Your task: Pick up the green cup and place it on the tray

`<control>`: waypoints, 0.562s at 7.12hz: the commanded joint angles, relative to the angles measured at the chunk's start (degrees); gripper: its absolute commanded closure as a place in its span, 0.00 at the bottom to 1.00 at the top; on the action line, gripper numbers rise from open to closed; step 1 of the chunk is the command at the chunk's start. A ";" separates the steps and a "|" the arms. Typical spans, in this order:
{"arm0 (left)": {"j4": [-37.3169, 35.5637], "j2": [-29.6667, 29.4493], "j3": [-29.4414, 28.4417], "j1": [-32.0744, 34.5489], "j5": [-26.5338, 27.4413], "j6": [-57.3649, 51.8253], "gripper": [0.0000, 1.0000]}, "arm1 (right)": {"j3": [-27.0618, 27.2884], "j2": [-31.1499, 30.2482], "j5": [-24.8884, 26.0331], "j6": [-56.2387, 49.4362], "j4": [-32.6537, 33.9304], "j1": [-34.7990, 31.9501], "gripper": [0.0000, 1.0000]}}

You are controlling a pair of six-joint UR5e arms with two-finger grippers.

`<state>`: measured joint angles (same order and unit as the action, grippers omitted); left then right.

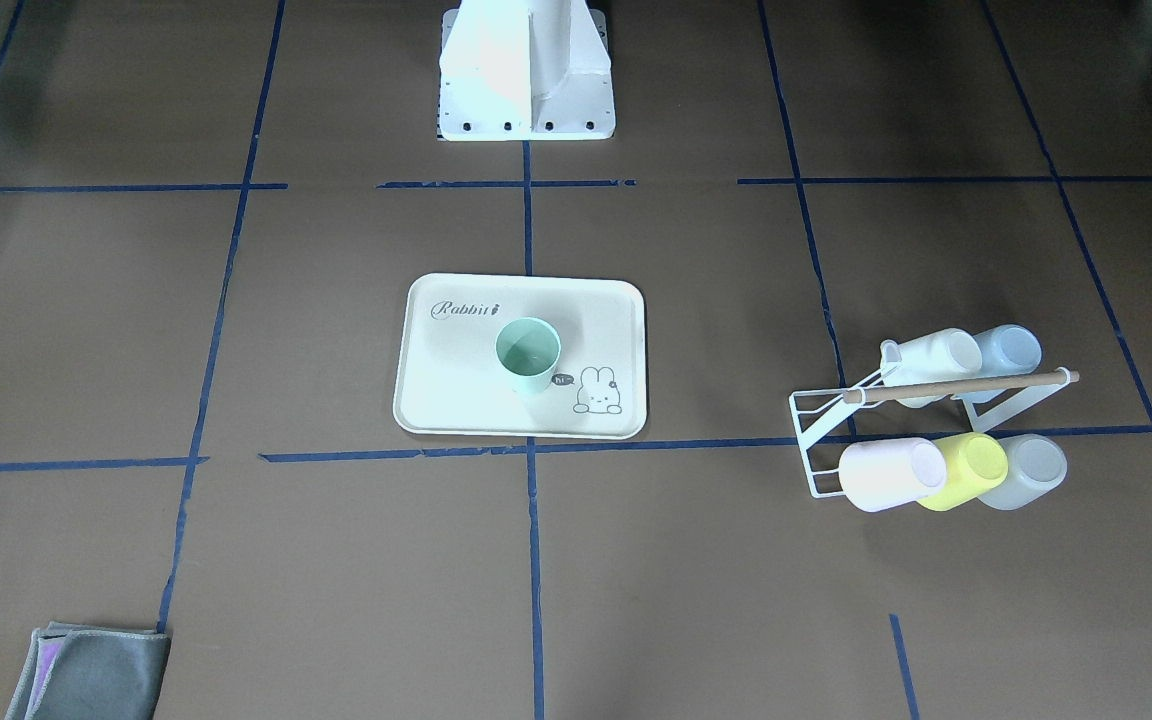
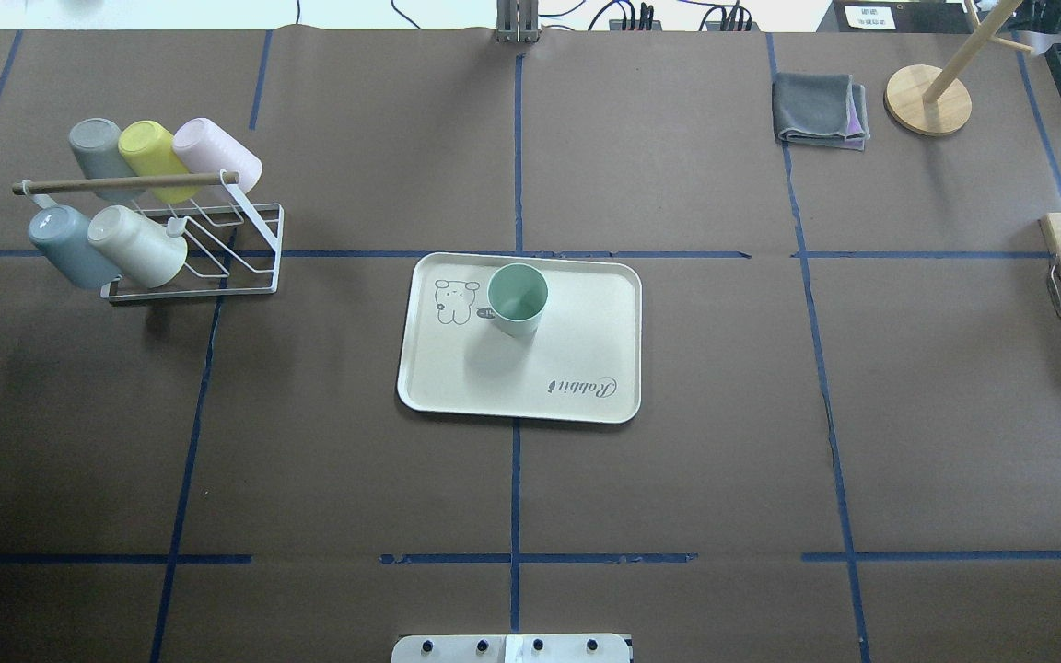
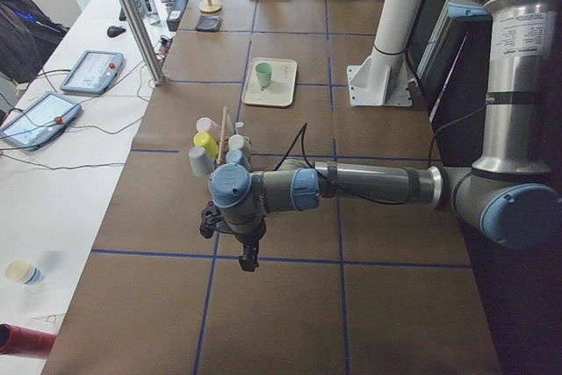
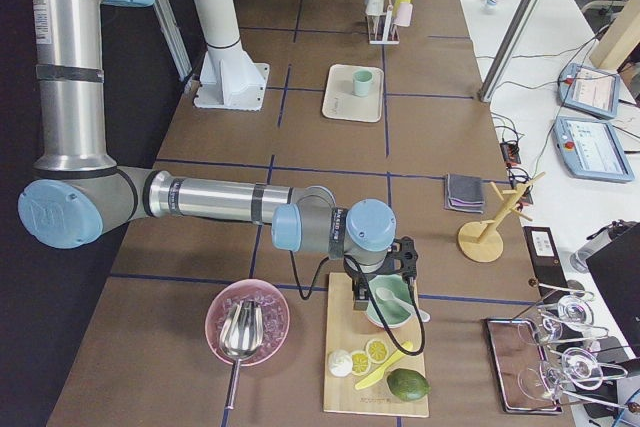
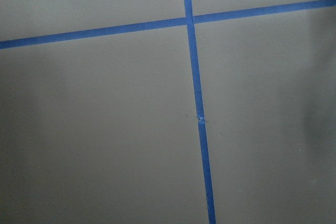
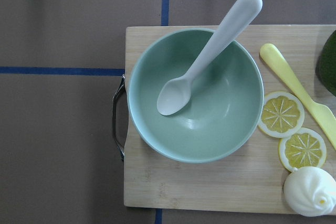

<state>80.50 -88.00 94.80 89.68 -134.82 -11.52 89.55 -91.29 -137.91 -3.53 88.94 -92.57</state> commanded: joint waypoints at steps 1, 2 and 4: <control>0.00 0.02 0.12 0.06 0.00 0.01 0.00 | 0.45 0.06 -0.52 0.62 0.00 0.02 0.00; 0.00 0.02 0.13 0.06 0.00 0.01 0.00 | 0.54 0.06 -0.69 2.80 -0.09 0.02 0.00; 0.00 0.02 0.13 0.06 0.00 0.01 0.00 | 1.16 0.06 -0.08 3.00 -0.09 0.02 0.00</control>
<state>80.51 -87.98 94.92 89.73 -134.82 -11.51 90.48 -91.23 -138.31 -0.86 88.91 -92.51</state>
